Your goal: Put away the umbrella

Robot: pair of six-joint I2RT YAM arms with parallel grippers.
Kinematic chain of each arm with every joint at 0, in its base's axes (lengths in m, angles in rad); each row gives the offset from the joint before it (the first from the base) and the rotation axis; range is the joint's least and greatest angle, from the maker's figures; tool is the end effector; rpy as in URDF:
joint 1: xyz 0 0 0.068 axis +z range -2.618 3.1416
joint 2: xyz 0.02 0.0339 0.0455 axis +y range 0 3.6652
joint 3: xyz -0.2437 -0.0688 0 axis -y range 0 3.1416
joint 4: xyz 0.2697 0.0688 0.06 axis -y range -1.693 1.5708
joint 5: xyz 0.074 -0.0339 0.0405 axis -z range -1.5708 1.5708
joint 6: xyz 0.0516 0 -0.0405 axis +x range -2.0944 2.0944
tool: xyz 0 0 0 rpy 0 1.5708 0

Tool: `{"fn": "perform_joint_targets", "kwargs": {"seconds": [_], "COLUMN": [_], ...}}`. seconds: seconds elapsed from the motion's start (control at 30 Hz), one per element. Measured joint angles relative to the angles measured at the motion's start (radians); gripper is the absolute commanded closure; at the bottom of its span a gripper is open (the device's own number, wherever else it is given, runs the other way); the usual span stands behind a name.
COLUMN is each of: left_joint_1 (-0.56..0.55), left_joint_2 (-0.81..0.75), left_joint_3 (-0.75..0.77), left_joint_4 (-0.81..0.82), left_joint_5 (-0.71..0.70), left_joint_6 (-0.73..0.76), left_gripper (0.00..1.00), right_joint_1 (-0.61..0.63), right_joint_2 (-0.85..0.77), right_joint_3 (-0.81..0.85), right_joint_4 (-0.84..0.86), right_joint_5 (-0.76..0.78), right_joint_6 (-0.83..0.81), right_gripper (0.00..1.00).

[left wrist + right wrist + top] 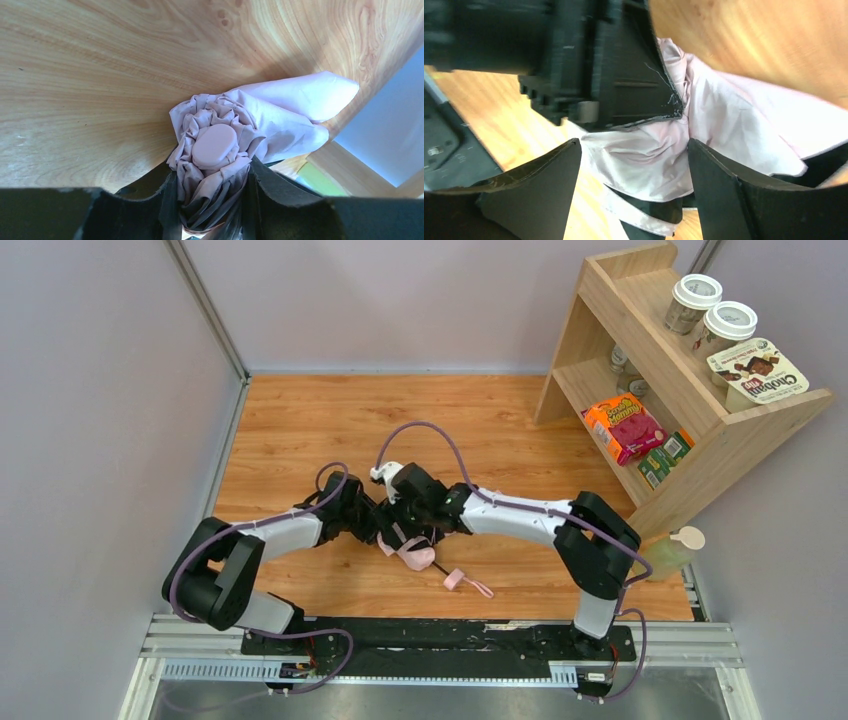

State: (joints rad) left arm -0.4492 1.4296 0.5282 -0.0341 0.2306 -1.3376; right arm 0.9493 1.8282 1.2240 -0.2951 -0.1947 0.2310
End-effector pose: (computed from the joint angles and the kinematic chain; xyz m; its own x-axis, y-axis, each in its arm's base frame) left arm 0.2415 -0.1295 0.0805 -0.6977 -0.7151 0.0419 -0.5795 0.5291 -0.6199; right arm 0.2339 0.3437 0.1478 -0.6424 -0.5112 -0.5710 -0.7403 0.6065 0.2899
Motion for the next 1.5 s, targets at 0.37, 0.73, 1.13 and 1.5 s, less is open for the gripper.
{"fn": "perform_joint_targets", "kwargs": {"seconds": [0.37, 0.73, 1.13, 1.5], "left_joint_1": [0.0, 0.021, 0.013, 0.047], "left_joint_2": [0.011, 0.02, -0.019, -0.131], "left_joint_3": [0.031, 0.034, 0.036, -0.09], "left_joint_4": [-0.064, -0.071, -0.065, 0.077], "left_joint_5": [0.006, 0.023, -0.016, -0.026], "left_joint_6": [-0.002, -0.021, 0.037, 0.069], "left_gripper": [1.0, 1.0, 0.24, 0.22], "right_joint_1": [0.236, 0.265, 0.185, -0.108], "right_joint_2": [0.056, 0.145, 0.089, 0.101], "right_joint_3": [0.008, -0.014, -0.142, -0.281], "right_joint_4": [0.034, 0.146, 0.298, 0.645], "right_joint_5": [0.513, 0.689, 0.505, -0.232], "right_joint_6": [-0.212, -0.232, -0.158, 0.102], "right_gripper": [0.31, 0.76, 1.0, 1.0]}}
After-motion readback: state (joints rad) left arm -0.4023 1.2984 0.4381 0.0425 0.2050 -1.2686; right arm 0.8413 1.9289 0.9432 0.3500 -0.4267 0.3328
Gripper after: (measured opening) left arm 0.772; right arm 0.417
